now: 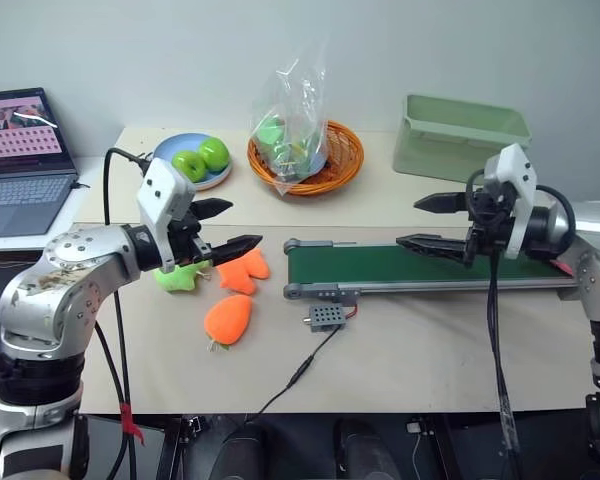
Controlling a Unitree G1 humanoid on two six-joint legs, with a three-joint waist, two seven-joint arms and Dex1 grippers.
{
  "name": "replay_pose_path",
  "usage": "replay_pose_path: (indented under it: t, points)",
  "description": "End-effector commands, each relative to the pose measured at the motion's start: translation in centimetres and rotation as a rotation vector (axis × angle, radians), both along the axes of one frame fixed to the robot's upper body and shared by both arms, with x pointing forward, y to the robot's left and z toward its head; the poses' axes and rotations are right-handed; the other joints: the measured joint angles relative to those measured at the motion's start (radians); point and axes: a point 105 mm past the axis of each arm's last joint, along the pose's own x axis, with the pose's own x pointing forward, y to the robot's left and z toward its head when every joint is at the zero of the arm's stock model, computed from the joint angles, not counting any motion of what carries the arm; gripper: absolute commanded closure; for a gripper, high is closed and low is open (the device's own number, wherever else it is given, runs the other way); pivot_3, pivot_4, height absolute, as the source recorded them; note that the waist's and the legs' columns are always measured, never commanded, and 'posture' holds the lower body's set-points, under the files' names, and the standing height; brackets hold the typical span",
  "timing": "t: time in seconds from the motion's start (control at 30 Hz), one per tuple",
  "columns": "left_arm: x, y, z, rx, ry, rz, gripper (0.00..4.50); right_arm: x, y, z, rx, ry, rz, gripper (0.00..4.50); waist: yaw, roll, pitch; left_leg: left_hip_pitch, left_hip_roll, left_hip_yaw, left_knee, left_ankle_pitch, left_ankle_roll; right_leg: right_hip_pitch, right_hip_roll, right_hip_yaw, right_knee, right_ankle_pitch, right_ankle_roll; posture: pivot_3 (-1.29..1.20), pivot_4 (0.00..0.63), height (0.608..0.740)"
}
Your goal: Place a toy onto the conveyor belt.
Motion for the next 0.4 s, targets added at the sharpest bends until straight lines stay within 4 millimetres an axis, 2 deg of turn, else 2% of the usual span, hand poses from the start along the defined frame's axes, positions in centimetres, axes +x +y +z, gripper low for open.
replay_pose_path:
  t: [0.03,0.4]
  points:
    - [-0.30,-0.21,1.98,-0.011,-0.071,-0.014,0.04,-0.16,0.07,1.53,-0.005,-0.070,0.011,0.00,0.000,0.000,0.000,0.000,0.000,0.000,0.000,0.000,0.000,0.000,0.000,0.000,0.000,0.000,0.000,0.00,0.150,0.740]
    - [0.29,-0.22,2.71,-0.024,-0.104,0.019,0.04,-0.12,0.11,1.86,0.012,-0.083,0.004,0.00,0.001,0.000,0.000,0.000,0.000,0.000,0.000,0.000,0.000,0.000,0.000,0.000,0.000,0.000,0.000,0.00,0.150,0.740]
